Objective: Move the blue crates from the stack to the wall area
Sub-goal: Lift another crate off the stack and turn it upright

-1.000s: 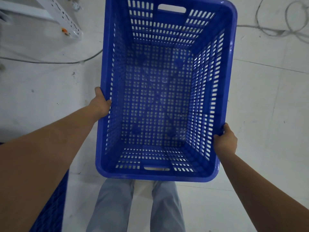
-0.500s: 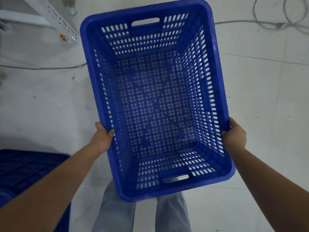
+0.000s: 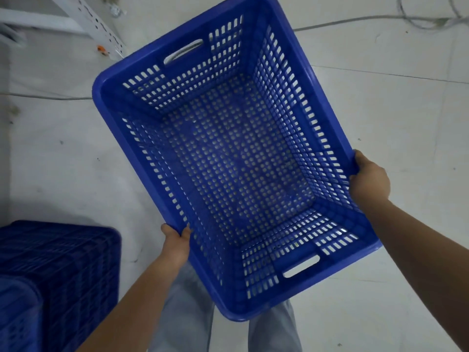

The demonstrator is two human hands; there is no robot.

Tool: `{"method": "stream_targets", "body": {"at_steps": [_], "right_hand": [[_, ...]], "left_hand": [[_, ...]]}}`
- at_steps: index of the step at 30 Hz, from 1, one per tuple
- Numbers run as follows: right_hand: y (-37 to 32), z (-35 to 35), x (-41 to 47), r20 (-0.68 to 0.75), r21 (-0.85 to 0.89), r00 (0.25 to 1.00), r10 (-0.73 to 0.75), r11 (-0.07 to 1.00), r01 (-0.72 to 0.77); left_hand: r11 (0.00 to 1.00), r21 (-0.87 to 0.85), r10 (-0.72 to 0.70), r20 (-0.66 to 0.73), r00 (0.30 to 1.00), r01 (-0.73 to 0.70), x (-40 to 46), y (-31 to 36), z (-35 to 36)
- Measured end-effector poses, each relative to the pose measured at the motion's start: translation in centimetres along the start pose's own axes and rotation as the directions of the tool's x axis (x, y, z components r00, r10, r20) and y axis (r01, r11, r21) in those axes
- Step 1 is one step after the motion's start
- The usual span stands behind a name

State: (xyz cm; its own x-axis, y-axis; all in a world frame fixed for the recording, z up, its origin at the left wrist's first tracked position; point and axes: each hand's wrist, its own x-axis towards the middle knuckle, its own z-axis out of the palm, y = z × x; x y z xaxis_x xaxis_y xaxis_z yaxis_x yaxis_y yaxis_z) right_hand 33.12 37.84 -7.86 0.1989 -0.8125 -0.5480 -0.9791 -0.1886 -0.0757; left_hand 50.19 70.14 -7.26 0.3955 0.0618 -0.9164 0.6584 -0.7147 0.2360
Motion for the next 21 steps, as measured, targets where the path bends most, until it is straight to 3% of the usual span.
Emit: {"method": "stream_targets", "body": {"at_steps": [12,17,21], "right_hand": [[-4.0,-1.8,2.3,-0.043,-0.08,0.995,-0.087,0.993,0.084],[-6.9,-2.7,3.7,-0.024,-0.11,0.989,-0.149,0.983,0.146],[-9.1,-2.8,4.6,-0.027,-0.146,0.978,-0.209,0.968,0.203]], "left_hand": [[0.985,-0.142,-0.116,-0.103,0.988,0.101,-0.6,-1.7,3.0],[0.956,-0.2,-0.246,-0.149,0.958,0.214,-0.3,-3.8,4.5],[0.899,-0.359,-0.316,-0.133,0.939,0.252,-0.8,-4.2,5.7]]}}
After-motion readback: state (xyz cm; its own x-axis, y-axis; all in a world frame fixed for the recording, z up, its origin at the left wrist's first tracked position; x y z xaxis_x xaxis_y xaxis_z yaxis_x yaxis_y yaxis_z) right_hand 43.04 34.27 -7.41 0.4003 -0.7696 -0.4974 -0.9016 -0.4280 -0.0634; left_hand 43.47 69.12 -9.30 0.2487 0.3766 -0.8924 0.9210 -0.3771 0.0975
